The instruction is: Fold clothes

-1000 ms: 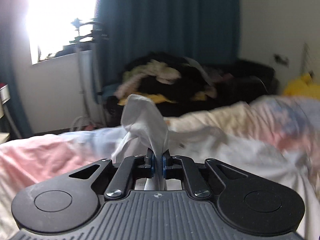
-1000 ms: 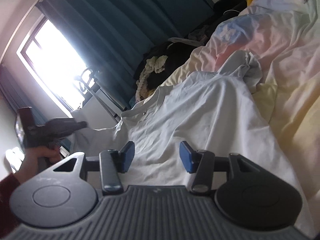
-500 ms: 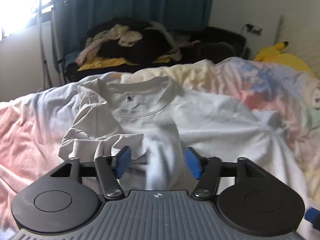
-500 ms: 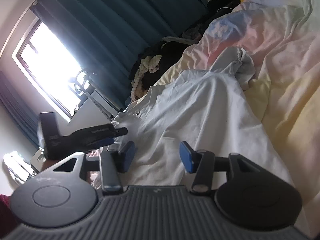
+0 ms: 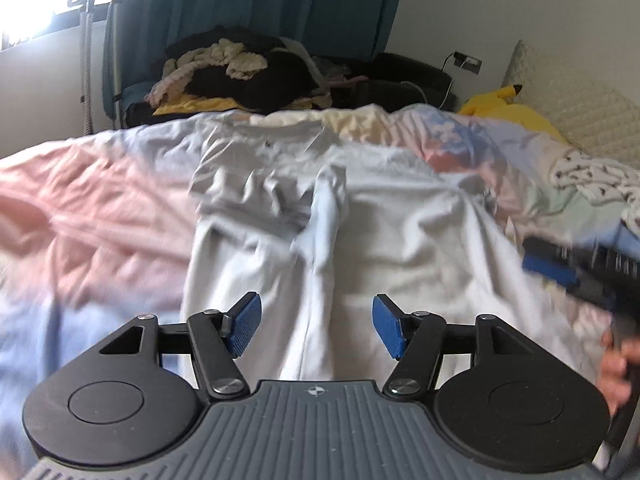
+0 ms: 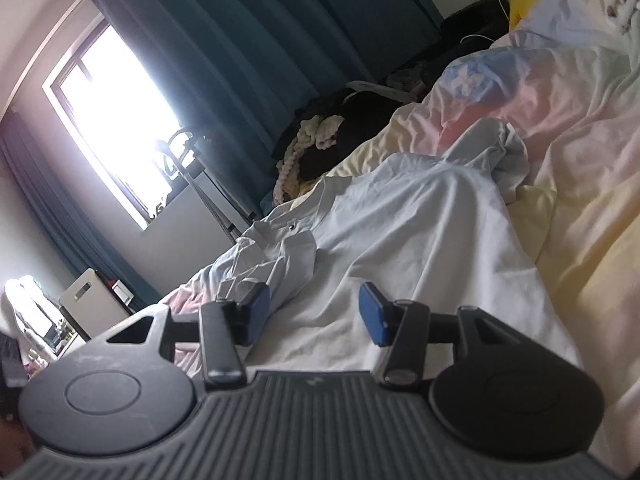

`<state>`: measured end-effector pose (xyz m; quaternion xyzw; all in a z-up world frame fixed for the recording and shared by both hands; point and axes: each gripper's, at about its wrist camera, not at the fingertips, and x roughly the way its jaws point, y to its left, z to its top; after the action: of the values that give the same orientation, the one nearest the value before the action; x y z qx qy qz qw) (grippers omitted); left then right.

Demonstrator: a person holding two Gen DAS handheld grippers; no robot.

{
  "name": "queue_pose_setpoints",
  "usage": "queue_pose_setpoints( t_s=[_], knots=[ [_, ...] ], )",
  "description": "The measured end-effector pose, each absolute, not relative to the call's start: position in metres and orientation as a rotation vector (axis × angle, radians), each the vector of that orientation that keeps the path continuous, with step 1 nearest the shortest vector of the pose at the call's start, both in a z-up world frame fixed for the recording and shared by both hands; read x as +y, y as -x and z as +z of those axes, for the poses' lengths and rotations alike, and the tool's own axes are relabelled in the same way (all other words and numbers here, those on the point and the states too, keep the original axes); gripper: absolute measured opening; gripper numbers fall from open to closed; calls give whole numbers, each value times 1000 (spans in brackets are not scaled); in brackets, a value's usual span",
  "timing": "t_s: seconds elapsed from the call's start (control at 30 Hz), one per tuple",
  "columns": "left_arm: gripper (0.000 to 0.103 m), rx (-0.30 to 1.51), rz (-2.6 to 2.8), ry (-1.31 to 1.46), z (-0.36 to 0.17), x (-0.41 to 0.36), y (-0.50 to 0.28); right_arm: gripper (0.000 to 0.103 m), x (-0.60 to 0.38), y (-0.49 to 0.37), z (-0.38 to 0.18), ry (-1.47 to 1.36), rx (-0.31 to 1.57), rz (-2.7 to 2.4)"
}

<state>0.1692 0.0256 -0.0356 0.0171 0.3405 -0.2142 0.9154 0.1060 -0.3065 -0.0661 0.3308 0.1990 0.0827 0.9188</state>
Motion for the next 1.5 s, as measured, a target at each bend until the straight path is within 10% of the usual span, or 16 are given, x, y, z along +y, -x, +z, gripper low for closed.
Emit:
queue_pose_setpoints(
  t_s=[0.33,0.53,1.23,1.33,1.4,1.5],
  knots=[
    [63,770,-381,-82,-59,46,-144,52,-294,-93,-58,-611,409,188],
    [3,739,-384,-140,-50,31,-132,52,-293,-93,-62,-589,423,178],
    [6,820,-479,-304,-77,-50,-121,52,-284,-89,-68,-539,461,175],
    [19,831,-483,-318,-74,-45,-116,52,-284,-86,-66,-536,455,179],
    [45,821,-498,-314,-64,-36,-109,52,-284,-86,-66,-542,455,180],
    [49,797,-517,-306,-45,-20,-98,52,-284,-87,-64,-547,449,184]
  ],
)
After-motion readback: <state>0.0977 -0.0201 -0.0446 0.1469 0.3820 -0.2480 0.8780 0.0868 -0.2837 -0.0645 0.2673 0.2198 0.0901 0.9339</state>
